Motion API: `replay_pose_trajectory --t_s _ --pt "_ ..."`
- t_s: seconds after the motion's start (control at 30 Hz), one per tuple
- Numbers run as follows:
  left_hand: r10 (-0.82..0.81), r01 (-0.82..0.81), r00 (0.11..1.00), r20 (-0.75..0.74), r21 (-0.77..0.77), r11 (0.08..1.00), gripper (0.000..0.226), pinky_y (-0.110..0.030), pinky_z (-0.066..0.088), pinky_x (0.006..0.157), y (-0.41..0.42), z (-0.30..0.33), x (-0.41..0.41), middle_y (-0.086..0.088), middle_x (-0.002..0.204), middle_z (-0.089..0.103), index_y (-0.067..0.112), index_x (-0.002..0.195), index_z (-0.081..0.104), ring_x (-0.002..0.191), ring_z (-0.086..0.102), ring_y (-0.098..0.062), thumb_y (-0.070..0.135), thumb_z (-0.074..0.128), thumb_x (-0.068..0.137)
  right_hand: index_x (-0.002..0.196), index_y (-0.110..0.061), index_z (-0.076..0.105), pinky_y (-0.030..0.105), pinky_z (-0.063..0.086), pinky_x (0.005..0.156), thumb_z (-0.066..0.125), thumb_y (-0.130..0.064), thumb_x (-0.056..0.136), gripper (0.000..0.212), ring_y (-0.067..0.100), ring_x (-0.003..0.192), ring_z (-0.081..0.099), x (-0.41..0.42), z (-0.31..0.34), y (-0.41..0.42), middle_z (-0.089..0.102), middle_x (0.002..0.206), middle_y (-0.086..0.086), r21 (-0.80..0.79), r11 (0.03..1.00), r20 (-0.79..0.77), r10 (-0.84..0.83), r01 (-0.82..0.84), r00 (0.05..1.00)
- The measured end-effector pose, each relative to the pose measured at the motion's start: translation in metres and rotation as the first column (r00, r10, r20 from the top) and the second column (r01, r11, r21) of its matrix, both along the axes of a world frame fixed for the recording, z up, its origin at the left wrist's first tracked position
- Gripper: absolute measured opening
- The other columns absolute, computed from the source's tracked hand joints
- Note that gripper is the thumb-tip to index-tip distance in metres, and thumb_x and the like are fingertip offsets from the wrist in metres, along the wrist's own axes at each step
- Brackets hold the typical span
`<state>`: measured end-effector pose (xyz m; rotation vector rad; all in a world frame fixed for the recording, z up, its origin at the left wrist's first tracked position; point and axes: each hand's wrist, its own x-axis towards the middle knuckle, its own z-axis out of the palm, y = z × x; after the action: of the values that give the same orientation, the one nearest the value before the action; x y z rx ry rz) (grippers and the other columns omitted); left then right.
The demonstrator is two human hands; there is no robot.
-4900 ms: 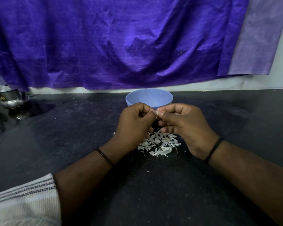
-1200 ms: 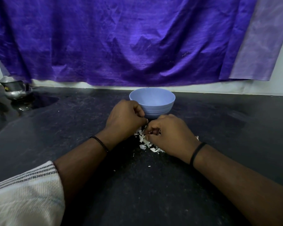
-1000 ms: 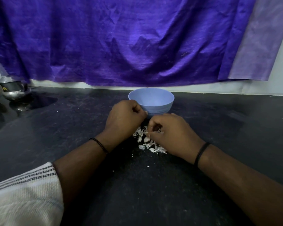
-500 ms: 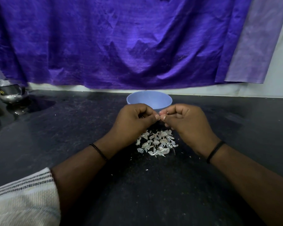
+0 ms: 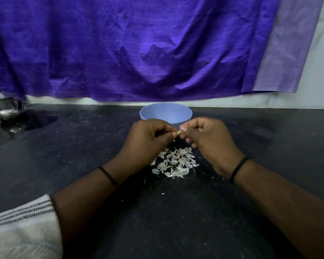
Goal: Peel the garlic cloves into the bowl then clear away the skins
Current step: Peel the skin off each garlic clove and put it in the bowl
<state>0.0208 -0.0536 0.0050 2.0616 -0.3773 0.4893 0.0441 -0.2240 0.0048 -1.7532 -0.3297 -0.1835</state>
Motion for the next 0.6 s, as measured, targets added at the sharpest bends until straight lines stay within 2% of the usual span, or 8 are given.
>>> replay_pose_trajectory --t_s 0.17,0.33,0.6 --pt "0.019 -0.022 0.998 0.066 0.054 0.998 0.011 -0.025 0.055 0.056 0.0021 -0.0035 0.0031 0.008 0.071 0.072 0.024 0.085 0.076 0.059 0.065 -0.01 0.013 0.074 0.087 0.086 -0.017 0.07 0.018 0.047 0.057 0.065 -0.015 0.094 0.01 0.004 0.065 0.063 0.0004 -0.0007 0.0013 0.075 0.076 0.001 -0.031 0.999 -0.013 0.026 -0.026 1.0" --pt "0.041 -0.065 0.987 0.157 0.149 0.987 0.006 -0.015 0.047 0.056 0.0043 -0.0026 0.0044 0.007 0.076 0.07 0.016 0.086 0.078 0.064 0.062 -0.007 0.011 0.076 0.084 0.084 -0.019 0.069 0.02 0.046 0.059 0.066 -0.015 0.094 0.012 0.001 0.062 0.061 -0.0003 0.0002 0.0019 0.074 0.072 -0.002 -0.079 0.997 0.025 0.025 -0.023 0.999" --pt "0.035 -0.035 0.999 -0.007 0.036 0.999 0.008 -0.017 0.044 0.047 -0.0015 -0.0025 0.0012 0.005 0.058 0.068 0.014 0.082 0.078 0.046 0.055 0.0 0.01 0.073 0.086 0.083 -0.013 0.072 0.015 0.046 0.055 0.068 -0.013 0.092 0.011 0.001 0.059 0.06 -0.0015 -0.0006 0.0047 0.073 0.069 0.0 -0.089 0.996 0.043 0.028 -0.024 0.999"
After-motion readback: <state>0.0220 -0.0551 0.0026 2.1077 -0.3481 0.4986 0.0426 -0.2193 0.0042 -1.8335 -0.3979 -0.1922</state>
